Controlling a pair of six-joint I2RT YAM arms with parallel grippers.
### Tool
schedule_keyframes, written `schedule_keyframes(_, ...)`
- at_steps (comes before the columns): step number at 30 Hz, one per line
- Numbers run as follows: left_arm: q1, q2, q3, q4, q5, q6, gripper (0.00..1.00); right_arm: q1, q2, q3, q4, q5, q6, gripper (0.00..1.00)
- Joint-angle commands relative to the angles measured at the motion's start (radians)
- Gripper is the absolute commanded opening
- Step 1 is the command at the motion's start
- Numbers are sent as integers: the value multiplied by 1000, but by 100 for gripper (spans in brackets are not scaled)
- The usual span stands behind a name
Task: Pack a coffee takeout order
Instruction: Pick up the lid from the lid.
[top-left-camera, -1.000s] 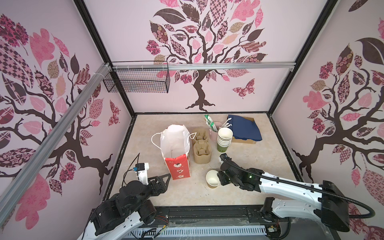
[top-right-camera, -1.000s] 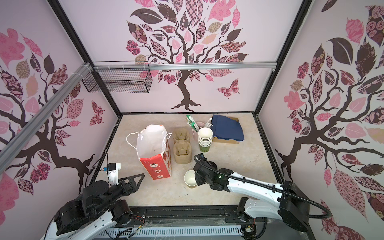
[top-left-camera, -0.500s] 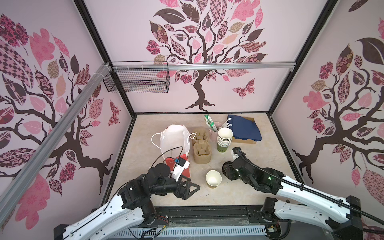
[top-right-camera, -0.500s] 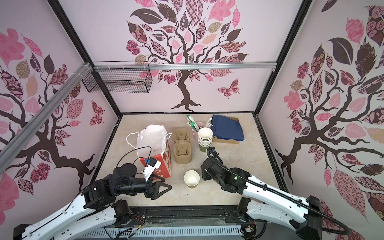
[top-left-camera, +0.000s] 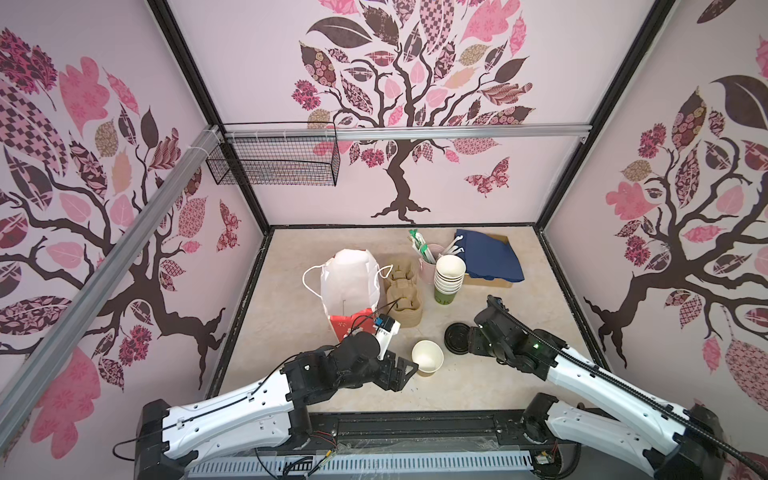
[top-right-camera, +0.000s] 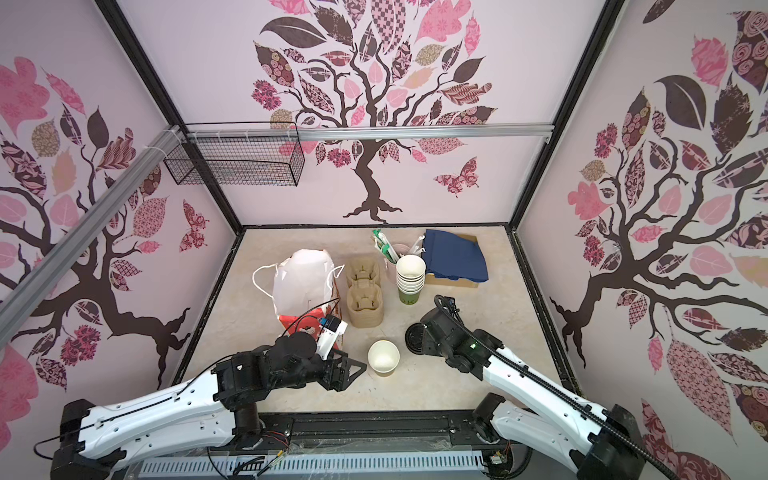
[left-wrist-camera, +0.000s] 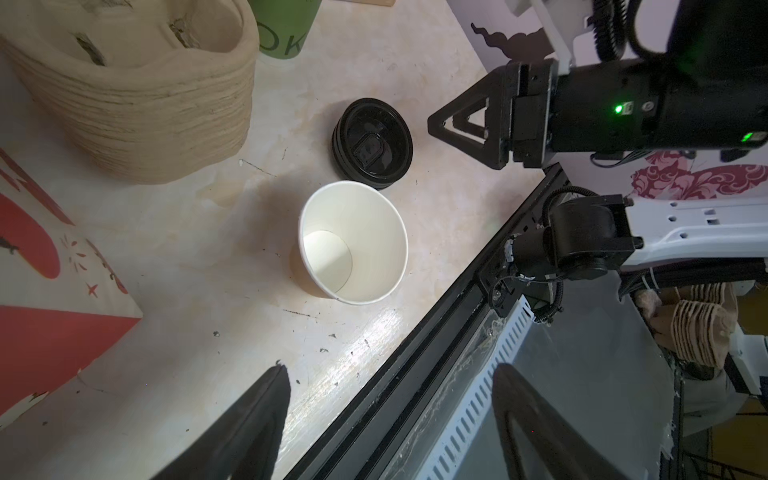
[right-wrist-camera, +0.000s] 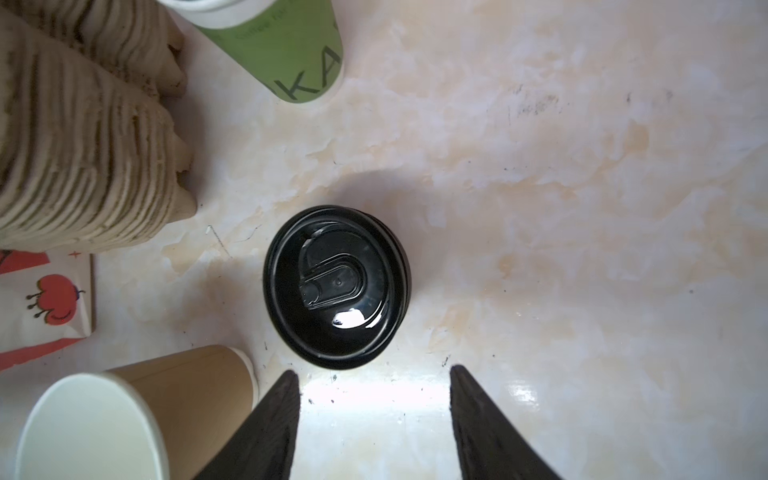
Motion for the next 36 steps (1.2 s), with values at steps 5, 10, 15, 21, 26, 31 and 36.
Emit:
schedule_keyframes(5, -3, -14, -23, 54, -124, 32, 82, -57, 125, 1, 92, -42, -49, 58)
schedule_keyframes(10, -3, -28, -24, 53, -150, 61, 83, -58, 209, 20, 118, 44, -104, 51)
schedule_keyframes(15, -3, -24, -20, 51, -160, 65, 84, -58, 284, 55, 136, 77, -145, 38)
schedule_keyframes(21, -3, -33, -32, 64, -161, 53, 84, -58, 342, 76, 144, 87, -157, 34)
schedule_keyframes(26, -3, -36, -31, 62, -160, 54, 85, -58, 366, 82, 153, 87, -160, 27)
schedule_keyframes(31, -3, -37, -30, 63, -163, 54, 85, -58, 388, 90, 146, 89, -161, 24)
schedule_keyframes(36, -3, -37, -28, 63, -162, 56, 85, -58, 393, 87, 146, 95, -163, 19)
